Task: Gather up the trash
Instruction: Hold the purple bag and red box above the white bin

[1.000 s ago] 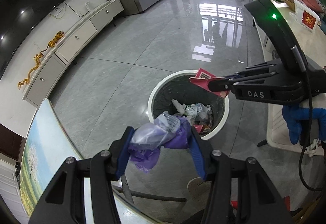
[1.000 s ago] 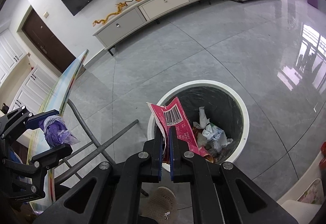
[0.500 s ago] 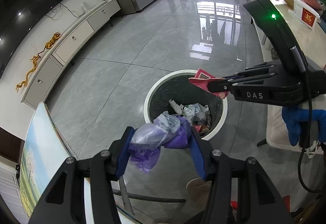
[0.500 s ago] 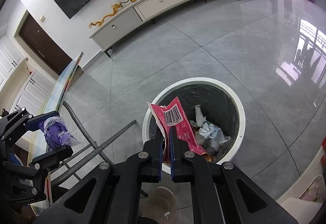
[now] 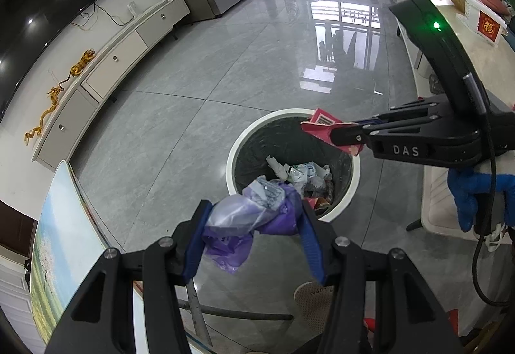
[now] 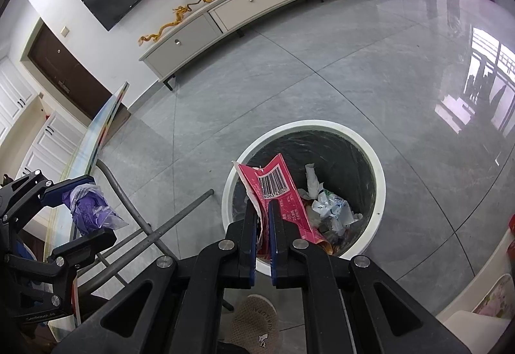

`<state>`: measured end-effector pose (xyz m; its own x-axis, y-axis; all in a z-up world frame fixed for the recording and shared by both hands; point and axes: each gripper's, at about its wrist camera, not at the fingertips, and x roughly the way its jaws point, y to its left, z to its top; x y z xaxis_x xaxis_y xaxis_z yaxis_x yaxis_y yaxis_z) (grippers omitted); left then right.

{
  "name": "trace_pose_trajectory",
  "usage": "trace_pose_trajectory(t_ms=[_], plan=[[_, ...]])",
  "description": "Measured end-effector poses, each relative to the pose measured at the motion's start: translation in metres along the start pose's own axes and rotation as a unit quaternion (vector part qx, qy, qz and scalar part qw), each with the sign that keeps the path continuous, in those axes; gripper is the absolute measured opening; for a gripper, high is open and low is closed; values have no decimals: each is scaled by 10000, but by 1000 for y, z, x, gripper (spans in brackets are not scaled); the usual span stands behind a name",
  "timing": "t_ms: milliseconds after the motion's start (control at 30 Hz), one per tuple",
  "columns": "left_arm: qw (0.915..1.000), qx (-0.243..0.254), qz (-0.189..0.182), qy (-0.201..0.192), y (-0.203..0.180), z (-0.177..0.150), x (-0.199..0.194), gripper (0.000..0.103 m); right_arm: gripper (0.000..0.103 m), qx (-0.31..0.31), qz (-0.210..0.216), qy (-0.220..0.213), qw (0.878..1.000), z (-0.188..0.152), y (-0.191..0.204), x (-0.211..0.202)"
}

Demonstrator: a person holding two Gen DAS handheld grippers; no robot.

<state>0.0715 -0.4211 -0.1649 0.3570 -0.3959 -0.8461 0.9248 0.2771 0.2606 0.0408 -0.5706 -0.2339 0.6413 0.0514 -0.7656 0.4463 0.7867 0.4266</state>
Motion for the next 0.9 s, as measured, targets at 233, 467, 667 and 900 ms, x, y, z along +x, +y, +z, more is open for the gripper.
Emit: trace_pose_trajectory(t_ms=[233, 467, 667, 900], plan=[[10000, -2, 0, 4, 0, 0, 0, 51, 8, 11, -3, 1, 10000, -1, 0, 1], [10000, -1, 2, 6, 0, 0, 0, 51, 8, 14, 1, 9, 10000, -2, 0, 1], [10000, -3, 7, 14, 0, 0, 1, 51, 8, 15, 3, 9, 10000, -2, 0, 1], [10000, -54, 18, 50, 2, -1, 8, 51, 8, 23, -3, 26, 10000, -5, -2, 4]])
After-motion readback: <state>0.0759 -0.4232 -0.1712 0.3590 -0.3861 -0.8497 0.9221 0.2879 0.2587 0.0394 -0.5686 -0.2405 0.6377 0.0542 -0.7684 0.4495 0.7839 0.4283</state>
